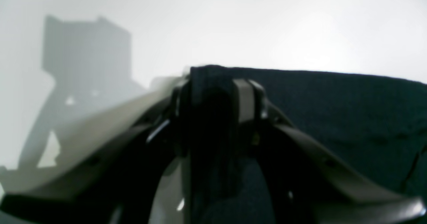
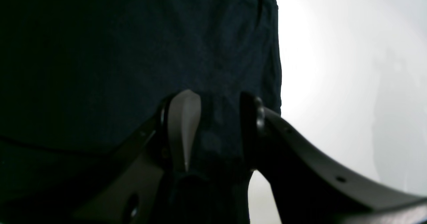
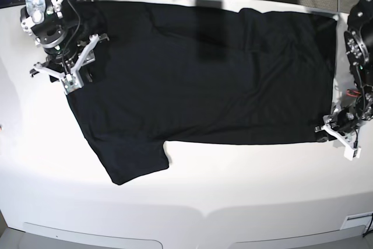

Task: Fold the T-shirt properly
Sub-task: 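Move both grippers to the hem corners of the black shirt, then grasp the hem corners and fold the hem up onto the shoulders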

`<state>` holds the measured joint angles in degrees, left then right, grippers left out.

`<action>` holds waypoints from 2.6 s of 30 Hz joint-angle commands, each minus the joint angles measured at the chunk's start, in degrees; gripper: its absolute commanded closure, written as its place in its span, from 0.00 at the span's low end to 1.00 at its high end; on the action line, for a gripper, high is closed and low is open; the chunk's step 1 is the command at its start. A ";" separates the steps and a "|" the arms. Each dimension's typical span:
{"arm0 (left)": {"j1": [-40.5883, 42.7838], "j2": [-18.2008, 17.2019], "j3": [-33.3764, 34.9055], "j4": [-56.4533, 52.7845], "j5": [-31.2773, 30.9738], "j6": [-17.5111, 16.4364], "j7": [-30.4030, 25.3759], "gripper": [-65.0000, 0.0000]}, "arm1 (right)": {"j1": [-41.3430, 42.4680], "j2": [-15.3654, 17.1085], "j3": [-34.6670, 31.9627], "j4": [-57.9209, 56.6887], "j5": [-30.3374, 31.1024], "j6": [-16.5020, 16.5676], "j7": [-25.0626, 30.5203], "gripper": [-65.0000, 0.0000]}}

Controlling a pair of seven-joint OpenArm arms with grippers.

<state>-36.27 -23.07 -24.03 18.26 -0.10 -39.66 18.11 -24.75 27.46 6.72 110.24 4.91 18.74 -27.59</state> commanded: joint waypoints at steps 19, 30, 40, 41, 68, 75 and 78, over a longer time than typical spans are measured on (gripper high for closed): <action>2.91 1.97 -0.13 0.44 -6.19 -0.34 5.16 1.00 | 20.44 0.76 0.37 -13.42 15.32 -0.07 -2.54 0.63; 2.91 2.16 -0.15 0.44 -9.20 -0.34 4.11 1.00 | 50.34 0.74 -9.31 -44.39 18.29 8.33 -8.15 0.63; 2.95 2.43 -0.15 0.44 -9.18 -0.34 4.61 1.00 | 76.08 -2.99 -25.88 -84.32 13.62 13.05 -0.83 0.56; 2.95 2.40 -0.13 0.44 -9.18 -0.34 4.83 1.00 | 76.87 -3.41 -26.47 -86.64 12.31 13.03 1.09 0.56; 2.58 2.32 -0.15 0.48 -17.14 -0.34 4.52 1.00 | 78.18 -5.86 -26.77 -94.55 7.52 17.53 7.13 1.00; 1.79 1.92 -0.15 0.55 -18.25 -0.34 8.31 1.00 | 77.90 -4.57 -26.77 -86.97 15.10 20.13 0.50 1.00; 1.81 1.73 -0.15 1.33 -18.58 -0.34 8.83 1.00 | 77.90 -3.41 -26.77 -82.64 18.99 21.26 -3.91 1.00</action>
<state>-33.30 -20.47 -24.29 18.94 -19.14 -40.47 26.06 50.59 23.66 -20.25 26.65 23.11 39.53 -33.12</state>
